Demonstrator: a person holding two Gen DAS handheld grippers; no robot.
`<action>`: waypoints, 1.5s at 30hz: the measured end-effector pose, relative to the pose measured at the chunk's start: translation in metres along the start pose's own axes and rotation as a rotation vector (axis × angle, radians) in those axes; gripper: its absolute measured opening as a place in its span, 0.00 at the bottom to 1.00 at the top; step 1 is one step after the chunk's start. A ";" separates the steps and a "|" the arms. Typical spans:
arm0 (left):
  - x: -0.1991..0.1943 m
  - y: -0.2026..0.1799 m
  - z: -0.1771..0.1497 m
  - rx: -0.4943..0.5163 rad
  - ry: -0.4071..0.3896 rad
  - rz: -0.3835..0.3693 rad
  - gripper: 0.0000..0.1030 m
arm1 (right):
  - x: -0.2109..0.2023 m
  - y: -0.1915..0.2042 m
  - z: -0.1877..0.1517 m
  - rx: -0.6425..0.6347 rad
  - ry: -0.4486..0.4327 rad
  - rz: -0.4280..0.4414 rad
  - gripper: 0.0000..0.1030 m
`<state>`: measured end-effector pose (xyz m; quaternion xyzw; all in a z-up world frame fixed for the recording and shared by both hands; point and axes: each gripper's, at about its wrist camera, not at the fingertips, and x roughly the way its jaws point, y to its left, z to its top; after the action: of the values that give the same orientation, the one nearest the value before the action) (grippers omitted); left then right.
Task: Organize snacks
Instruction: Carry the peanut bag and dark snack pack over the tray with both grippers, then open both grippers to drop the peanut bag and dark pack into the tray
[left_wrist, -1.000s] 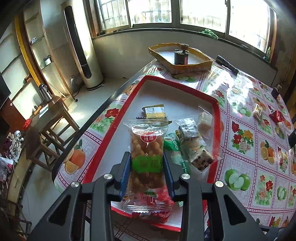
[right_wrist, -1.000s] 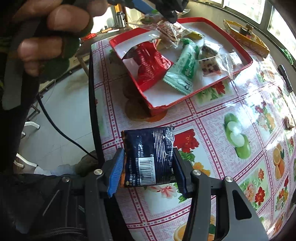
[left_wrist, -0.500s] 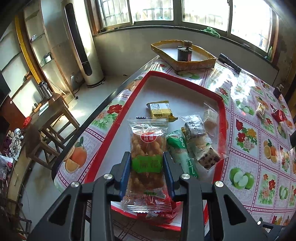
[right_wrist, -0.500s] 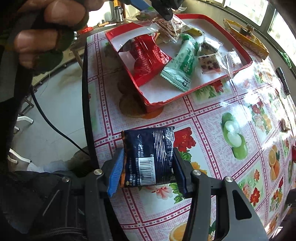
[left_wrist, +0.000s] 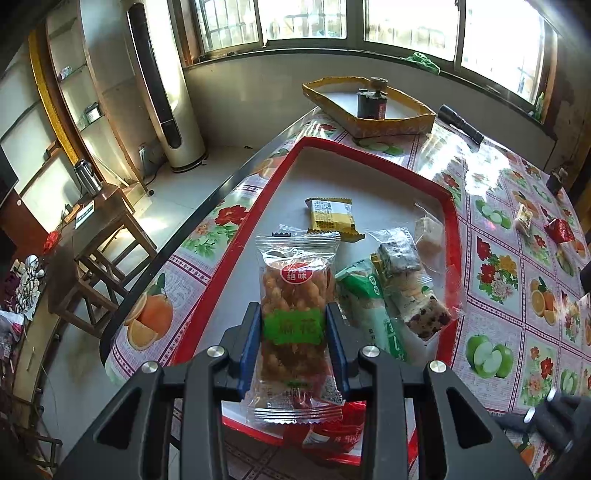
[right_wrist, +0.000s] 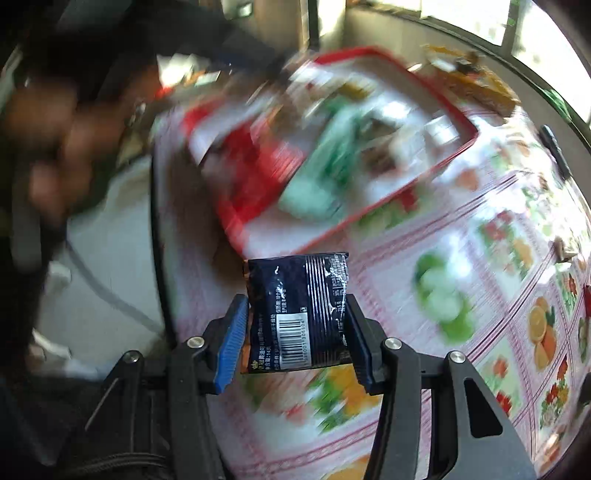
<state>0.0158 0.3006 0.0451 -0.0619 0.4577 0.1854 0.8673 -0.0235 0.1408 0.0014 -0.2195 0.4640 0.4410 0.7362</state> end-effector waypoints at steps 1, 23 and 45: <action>0.001 0.000 0.001 0.002 -0.001 -0.003 0.33 | -0.004 -0.012 0.012 0.025 -0.034 -0.007 0.51; 0.031 0.003 0.012 0.035 0.017 -0.046 0.41 | 0.063 -0.080 0.152 0.188 -0.163 0.122 0.65; 0.005 0.005 -0.003 0.009 -0.009 -0.026 0.66 | 0.030 -0.077 0.135 0.224 -0.217 0.084 0.85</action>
<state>0.0147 0.3058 0.0396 -0.0632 0.4537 0.1725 0.8720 0.1132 0.2134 0.0325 -0.0675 0.4369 0.4378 0.7828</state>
